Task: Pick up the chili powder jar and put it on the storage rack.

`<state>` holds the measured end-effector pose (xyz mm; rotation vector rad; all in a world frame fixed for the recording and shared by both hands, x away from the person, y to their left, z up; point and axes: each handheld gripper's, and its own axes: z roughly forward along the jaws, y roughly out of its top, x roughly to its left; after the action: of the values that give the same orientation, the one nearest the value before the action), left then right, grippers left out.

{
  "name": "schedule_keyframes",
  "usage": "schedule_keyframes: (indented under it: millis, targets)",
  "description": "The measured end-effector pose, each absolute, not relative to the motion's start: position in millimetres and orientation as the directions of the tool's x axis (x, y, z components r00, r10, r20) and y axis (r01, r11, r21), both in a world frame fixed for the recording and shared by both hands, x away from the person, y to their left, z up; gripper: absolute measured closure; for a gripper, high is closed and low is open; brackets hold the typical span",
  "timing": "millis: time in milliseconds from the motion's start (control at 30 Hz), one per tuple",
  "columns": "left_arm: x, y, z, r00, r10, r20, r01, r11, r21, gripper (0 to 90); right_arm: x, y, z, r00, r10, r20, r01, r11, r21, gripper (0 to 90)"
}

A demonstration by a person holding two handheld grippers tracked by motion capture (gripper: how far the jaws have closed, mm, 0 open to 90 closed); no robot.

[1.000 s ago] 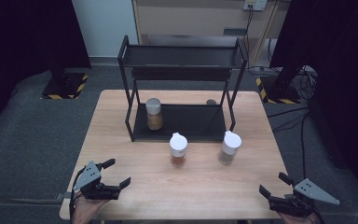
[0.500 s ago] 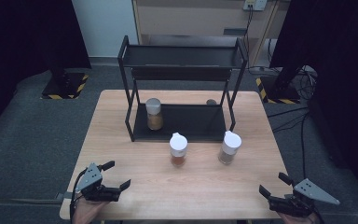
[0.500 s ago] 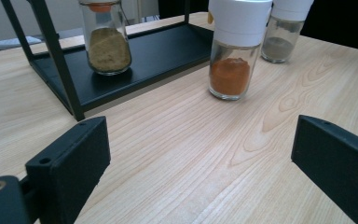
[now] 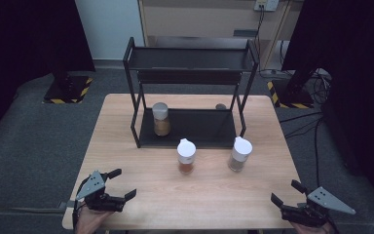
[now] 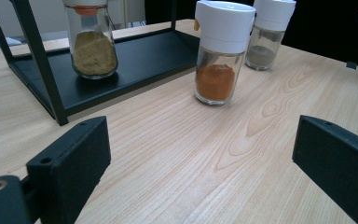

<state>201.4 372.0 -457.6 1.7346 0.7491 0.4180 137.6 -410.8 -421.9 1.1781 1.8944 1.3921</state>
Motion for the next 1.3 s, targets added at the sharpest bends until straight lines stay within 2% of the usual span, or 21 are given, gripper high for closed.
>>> schedule_keyframes:
  millis: [533, 733, 933, 1300]
  targets:
    - [201, 373, -458, 0.736, 0.67, -0.098, 0.264, -0.15, 0.953, 3.2, 136, -405, -419, -0.498, 0.865, 0.055, 0.325, 0.127, 0.937, 6.6]
    - [201, 373, -458, 0.734, 0.672, -0.101, 0.269, -0.151, 0.951, 3.0, 139, -405, -416, -0.515, 0.854, 0.075, 0.33, 0.117, 0.937, 6.8]
    - [202, 373, -458, 0.734, 0.671, -0.109, 0.278, -0.15, 0.949, 3.1, 143, -397, -407, -0.543, 0.838, 0.048, 0.318, 0.153, 0.936, 6.8]
    - [202, 373, -458, 0.734, 0.67, -0.11, 0.281, -0.152, 0.948, 3.1, 159, -380, -383, -0.583, 0.81, 0.065, 0.315, 0.151, 0.937, 6.7]
